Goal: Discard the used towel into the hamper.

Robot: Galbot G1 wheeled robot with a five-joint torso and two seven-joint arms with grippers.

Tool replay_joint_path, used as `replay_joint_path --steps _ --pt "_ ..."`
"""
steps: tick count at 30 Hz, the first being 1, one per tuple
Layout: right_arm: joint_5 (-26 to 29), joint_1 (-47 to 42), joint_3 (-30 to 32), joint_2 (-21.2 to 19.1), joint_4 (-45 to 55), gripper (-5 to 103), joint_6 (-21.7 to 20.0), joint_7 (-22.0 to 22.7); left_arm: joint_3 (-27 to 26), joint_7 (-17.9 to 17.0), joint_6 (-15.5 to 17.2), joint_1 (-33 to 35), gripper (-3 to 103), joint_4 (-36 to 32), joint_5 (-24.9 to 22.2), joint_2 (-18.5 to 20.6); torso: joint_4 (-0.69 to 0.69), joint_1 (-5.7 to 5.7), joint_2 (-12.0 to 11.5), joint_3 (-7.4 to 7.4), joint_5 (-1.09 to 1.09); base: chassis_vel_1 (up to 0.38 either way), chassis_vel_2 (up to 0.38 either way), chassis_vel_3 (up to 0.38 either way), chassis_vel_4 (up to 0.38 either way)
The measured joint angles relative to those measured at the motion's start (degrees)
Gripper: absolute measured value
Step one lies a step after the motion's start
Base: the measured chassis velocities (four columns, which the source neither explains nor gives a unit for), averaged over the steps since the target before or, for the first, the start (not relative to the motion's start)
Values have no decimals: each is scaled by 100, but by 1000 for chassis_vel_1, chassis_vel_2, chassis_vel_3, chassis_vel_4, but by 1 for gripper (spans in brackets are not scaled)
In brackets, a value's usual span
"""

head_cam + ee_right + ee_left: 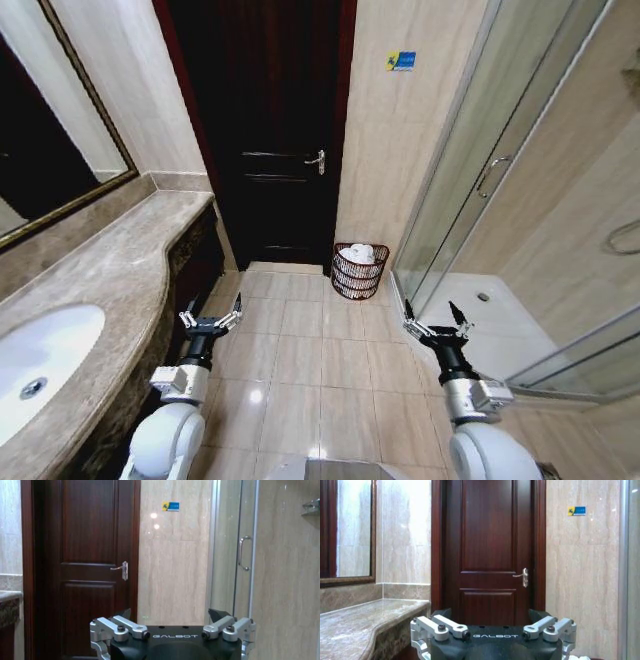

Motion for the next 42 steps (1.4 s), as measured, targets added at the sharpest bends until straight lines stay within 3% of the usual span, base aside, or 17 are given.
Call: replay_joint_path --steps 42 --pt "0 0 0 0 0 100 0 0 0 0 0 0 100 0 0 0 0 0 0 0 0 23 -31 -24 26"
